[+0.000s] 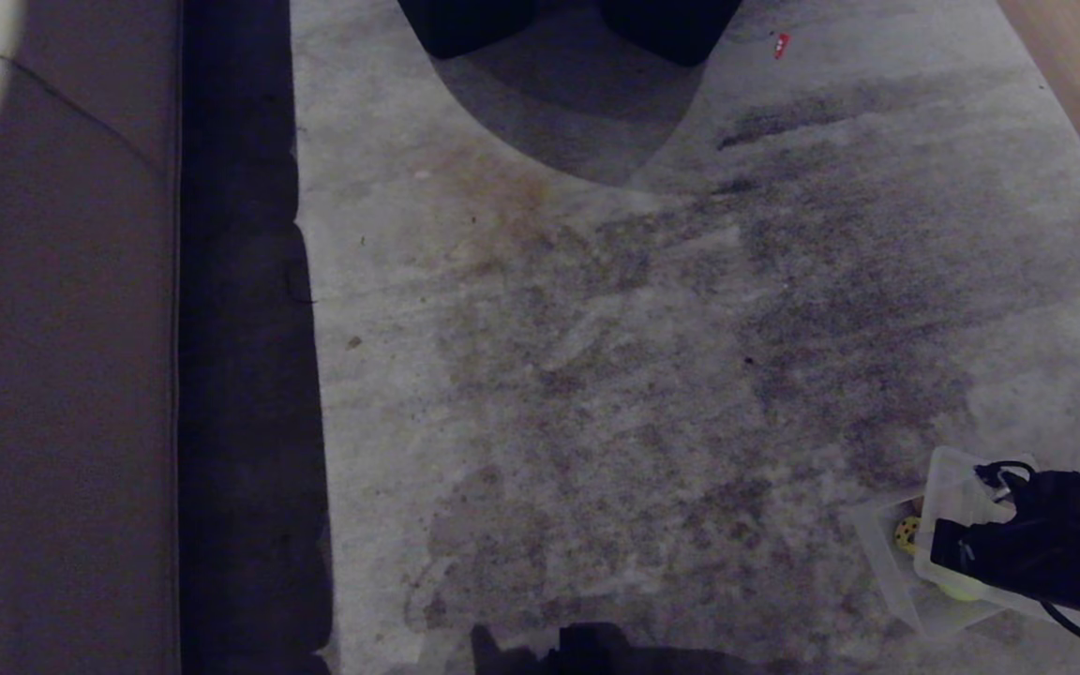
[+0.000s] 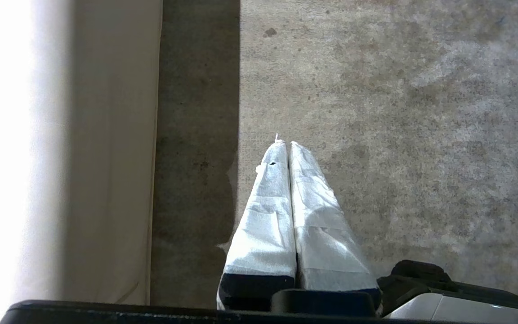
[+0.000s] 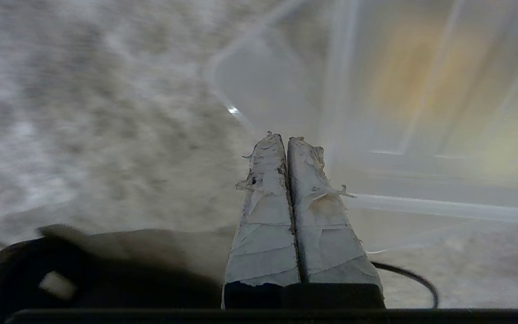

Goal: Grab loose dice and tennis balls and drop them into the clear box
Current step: Close the lid

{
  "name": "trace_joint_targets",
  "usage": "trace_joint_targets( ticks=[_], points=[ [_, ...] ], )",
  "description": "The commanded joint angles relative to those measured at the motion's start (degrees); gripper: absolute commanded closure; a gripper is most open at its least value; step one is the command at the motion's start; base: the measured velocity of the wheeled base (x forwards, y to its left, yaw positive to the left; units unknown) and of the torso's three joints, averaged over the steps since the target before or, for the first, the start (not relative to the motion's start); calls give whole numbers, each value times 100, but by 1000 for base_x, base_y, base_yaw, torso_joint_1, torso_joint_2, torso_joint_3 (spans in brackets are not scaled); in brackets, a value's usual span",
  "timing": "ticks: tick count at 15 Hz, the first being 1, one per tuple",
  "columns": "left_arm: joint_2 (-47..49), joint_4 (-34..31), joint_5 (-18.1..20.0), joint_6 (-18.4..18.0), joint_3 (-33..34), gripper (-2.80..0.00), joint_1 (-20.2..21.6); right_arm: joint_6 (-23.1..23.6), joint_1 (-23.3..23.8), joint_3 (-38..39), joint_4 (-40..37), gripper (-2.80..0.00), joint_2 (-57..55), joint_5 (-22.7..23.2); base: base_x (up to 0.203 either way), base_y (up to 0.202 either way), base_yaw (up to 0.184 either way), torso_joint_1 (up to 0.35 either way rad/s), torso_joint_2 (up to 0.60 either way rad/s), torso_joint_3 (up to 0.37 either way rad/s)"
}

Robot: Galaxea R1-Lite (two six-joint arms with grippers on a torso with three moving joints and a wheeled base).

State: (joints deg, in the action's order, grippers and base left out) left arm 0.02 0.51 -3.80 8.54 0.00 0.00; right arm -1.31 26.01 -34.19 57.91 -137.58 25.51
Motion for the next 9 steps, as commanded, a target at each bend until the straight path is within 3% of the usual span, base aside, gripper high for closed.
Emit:
trace_joint_targets(
  ticks=[1, 4, 9],
  points=[
    [2, 2, -3, 7, 0, 0, 0, -87, -18, 38, 29, 0, 267, 81, 0, 0, 0, 0, 0, 0],
    [2, 2, -5, 7, 0, 0, 0, -351, -35, -96, 202, 0, 416, 70, 0, 0, 0, 0, 0, 0],
    [-2, 2, 2, 7, 0, 0, 0, -970, 79, -446, 1175, 0, 448, -52, 0, 0, 0, 0, 0, 0]
  ],
)
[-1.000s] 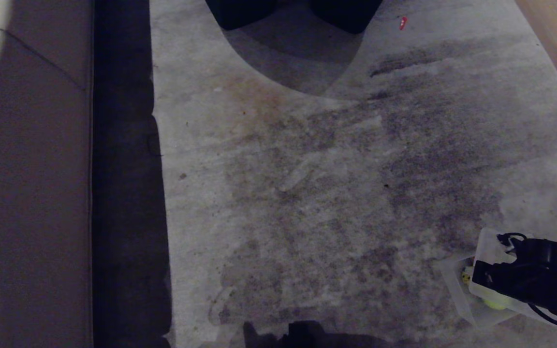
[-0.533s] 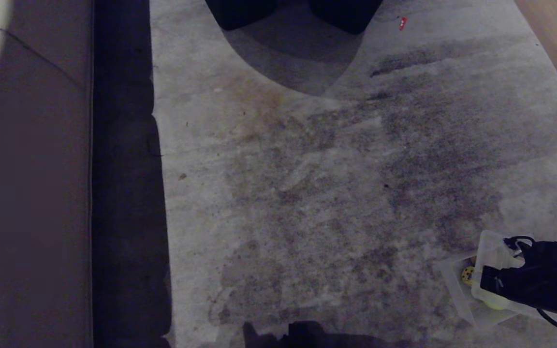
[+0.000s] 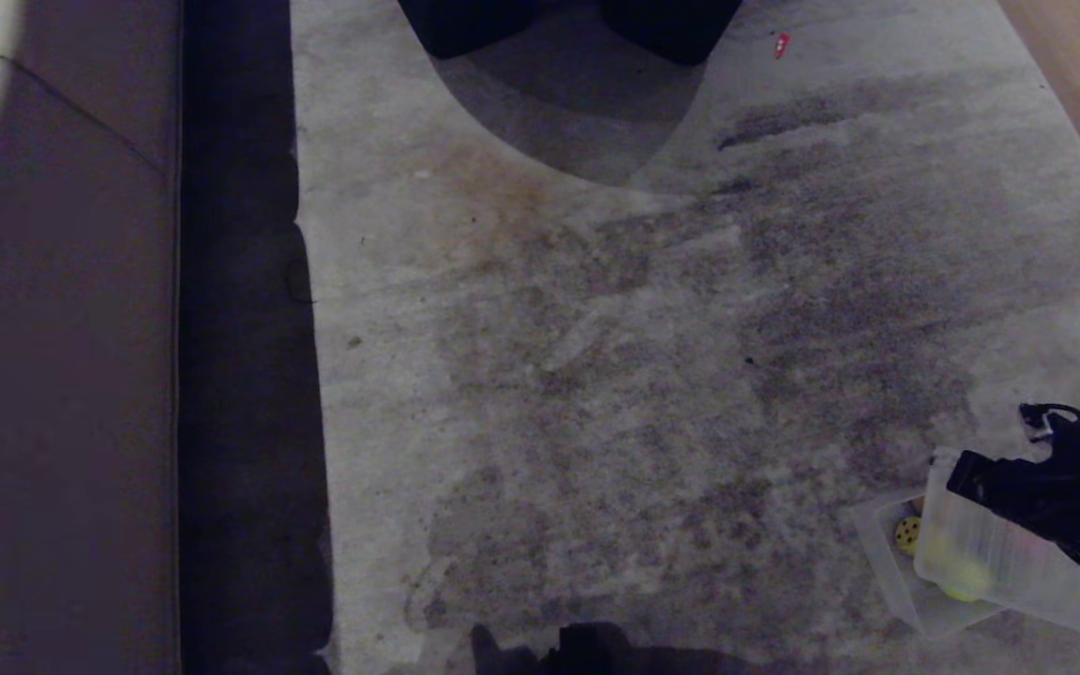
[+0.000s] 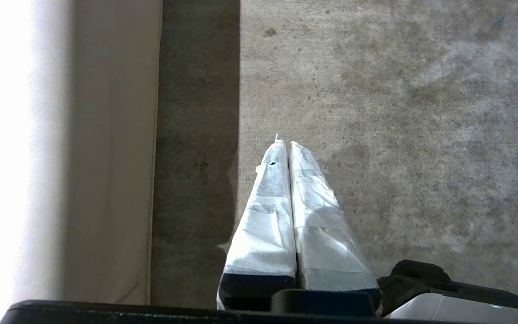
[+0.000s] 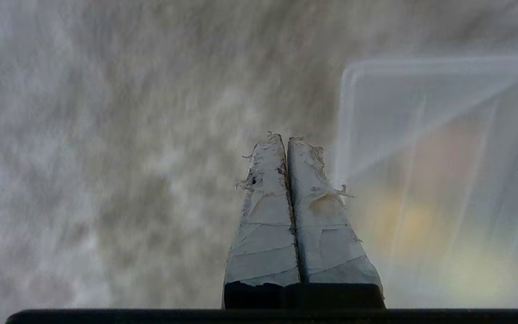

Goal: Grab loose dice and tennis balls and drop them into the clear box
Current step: Close the lid

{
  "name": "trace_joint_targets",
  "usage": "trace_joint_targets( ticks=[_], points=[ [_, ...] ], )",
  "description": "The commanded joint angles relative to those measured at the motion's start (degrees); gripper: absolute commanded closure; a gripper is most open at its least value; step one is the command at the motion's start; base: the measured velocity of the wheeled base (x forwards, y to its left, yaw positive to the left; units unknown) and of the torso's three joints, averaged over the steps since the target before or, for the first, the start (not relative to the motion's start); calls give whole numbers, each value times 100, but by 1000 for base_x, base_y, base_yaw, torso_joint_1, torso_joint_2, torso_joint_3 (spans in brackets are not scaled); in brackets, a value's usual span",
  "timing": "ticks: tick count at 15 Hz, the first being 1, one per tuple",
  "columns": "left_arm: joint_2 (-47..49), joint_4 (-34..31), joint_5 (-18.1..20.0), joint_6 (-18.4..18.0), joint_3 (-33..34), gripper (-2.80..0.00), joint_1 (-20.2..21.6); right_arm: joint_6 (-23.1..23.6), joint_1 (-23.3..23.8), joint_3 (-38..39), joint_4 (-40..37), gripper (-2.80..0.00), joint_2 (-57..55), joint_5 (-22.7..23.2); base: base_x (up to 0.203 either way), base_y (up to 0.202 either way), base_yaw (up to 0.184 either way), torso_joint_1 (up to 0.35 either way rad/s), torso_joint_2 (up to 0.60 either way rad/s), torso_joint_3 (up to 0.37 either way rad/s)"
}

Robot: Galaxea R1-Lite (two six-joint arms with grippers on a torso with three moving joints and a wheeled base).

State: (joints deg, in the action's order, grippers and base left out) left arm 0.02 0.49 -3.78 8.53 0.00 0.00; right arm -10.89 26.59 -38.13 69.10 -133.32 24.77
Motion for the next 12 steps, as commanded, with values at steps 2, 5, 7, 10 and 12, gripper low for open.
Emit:
trace_joint_targets(
  ticks=[2, 5, 7, 10, 12],
  points=[
    [-2, 4, -5, 8, 0, 0, 0, 4, 30, -149, 51, 0, -18, -251, 0, 0, 0, 0, 0, 0],
    [-2, 4, -8, 8, 0, 0, 0, 93, 55, -169, 14, 0, -107, -427, 0, 0, 0, 0, 0, 0],
    [5, 4, -7, 8, 0, 0, 0, 173, 48, -183, 26, -280, -150, -493, 0, 0, 0, 0, 0, 0],
    [4, 4, -6, 8, 0, 0, 0, 324, -8, -268, 15, -280, -404, -532, 0, 0, 0, 0, 0, 0],
    [6, 4, 0, 8, 0, 0, 0, 350, -31, -348, 16, -280, -548, -554, 0, 0, 0, 0, 0, 0]
  ],
)
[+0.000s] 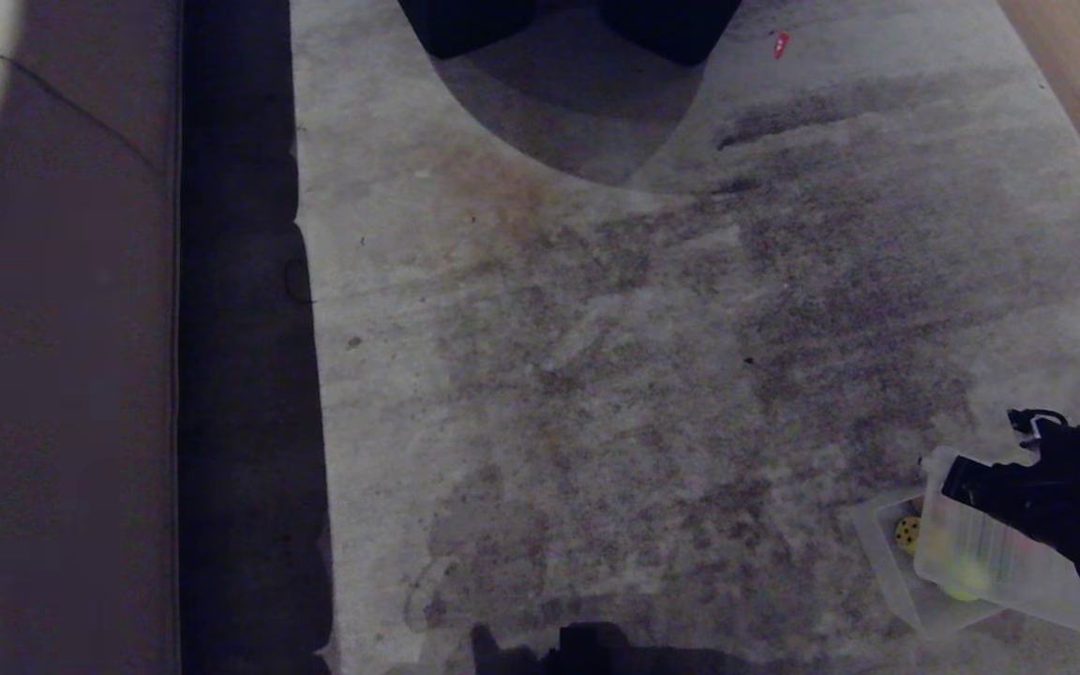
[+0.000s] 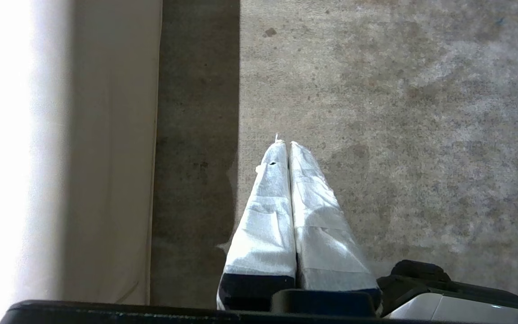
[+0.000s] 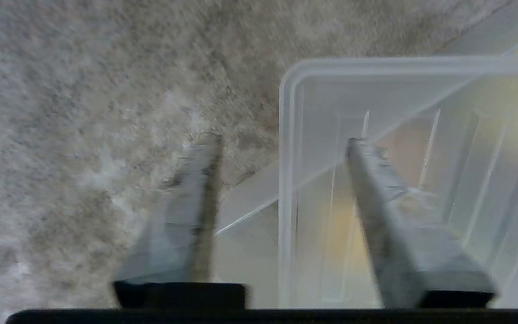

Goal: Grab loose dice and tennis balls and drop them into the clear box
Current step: Close the lid

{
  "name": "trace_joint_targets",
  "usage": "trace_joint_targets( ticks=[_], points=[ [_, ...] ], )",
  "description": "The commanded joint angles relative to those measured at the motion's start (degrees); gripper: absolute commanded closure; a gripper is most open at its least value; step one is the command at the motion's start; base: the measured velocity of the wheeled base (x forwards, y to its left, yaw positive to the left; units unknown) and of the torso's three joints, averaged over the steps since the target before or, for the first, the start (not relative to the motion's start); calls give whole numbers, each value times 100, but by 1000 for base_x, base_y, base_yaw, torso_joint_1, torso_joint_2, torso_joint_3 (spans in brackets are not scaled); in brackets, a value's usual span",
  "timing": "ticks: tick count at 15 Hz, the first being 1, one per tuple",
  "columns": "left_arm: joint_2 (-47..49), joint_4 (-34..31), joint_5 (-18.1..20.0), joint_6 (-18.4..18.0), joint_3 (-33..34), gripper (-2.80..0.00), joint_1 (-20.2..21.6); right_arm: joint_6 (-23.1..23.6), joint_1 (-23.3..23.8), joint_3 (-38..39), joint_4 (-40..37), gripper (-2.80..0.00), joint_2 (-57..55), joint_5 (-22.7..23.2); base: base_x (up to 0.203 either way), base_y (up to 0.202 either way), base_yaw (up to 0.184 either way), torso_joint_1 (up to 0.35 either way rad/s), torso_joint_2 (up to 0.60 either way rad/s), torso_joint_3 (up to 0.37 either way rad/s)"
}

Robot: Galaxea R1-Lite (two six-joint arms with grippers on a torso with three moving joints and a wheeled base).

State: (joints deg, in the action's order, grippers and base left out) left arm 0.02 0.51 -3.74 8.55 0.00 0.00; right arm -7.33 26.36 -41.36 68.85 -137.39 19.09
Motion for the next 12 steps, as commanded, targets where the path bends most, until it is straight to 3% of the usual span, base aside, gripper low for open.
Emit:
trace_joint_targets(
  ticks=[1, 7, 8, 12],
  points=[
    [-2, 2, -4, 7, 0, 0, 0, -6, -52, -79, 44, -280, -205, 8, 0, 0, 0, 0, 0, 0],
    [-2, 2, -9, 7, 0, 0, 0, 3, -104, -496, 76, -280, -525, -154, 0, 0, 0, 0, 0, 0],
    [5, 2, -8, 7, 0, 0, 0, 30, -104, -504, 76, 0, -526, -178, 0, 0, 0, 0, 0, 0],
    [6, 2, -5, 7, 0, 0, 0, 376, -104, -541, 67, 0, -553, -186, 0, 0, 0, 0, 0, 0]
  ],
)
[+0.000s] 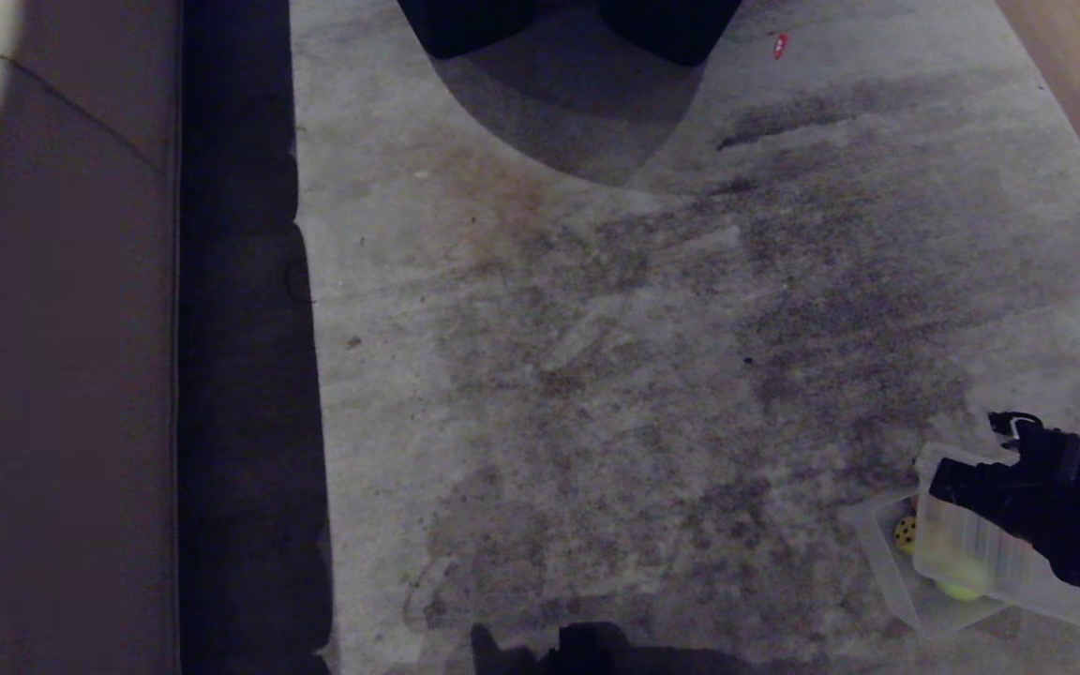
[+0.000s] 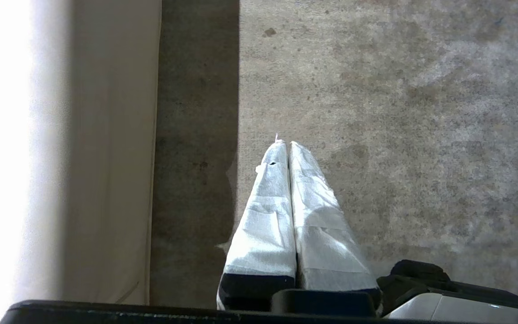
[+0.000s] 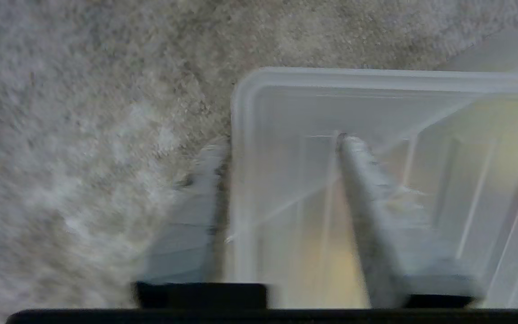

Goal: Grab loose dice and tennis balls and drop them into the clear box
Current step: Close the lid

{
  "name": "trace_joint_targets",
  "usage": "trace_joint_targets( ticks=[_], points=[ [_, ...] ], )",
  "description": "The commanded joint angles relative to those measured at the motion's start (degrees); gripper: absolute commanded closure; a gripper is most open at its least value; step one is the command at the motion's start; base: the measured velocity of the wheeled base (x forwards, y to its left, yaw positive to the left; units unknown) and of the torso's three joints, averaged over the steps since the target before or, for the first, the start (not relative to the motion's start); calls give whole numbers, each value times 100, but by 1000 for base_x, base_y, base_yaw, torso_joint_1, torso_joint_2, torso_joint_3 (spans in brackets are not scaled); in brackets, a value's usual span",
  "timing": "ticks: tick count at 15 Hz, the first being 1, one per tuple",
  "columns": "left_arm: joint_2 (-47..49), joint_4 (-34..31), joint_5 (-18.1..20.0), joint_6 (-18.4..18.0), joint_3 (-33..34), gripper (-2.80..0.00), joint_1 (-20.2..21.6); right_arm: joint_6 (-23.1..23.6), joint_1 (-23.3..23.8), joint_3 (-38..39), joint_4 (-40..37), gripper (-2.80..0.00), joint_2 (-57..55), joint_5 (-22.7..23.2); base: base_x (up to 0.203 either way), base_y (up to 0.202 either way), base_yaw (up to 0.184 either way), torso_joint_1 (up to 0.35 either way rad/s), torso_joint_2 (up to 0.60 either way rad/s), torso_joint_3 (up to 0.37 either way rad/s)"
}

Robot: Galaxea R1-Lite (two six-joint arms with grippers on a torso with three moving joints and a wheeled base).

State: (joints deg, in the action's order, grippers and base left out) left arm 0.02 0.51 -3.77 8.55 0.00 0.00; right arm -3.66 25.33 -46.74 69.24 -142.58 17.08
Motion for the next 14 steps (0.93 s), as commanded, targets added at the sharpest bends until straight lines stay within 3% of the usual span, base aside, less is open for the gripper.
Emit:
trace_joint_targets(
  ticks=[1, 7, 10, 14],
  points=[
    [-2, 2, -1, 7, 0, 0, 0, 82, -2, -2, 28, 0, -33, 14, 0, 0, 0, 0, 0, 0],
    [5, 2, -4, 7, 0, 0, 0, 400, 25, 376, -7, 0, 26, -20, 0, 0, 0, 0, 0, 0],
    [6, 2, -10, 7, 0, 0, 0, 904, 25, 703, -119, 0, 137, -7, 0, 0, 0, 0, 0, 0],
    [-2, 2, -10, 7, 0, 0, 0, 1245, 32, 1183, -435, 0, 338, 45, 0, 0, 0, 0, 0, 0]
  ],
)
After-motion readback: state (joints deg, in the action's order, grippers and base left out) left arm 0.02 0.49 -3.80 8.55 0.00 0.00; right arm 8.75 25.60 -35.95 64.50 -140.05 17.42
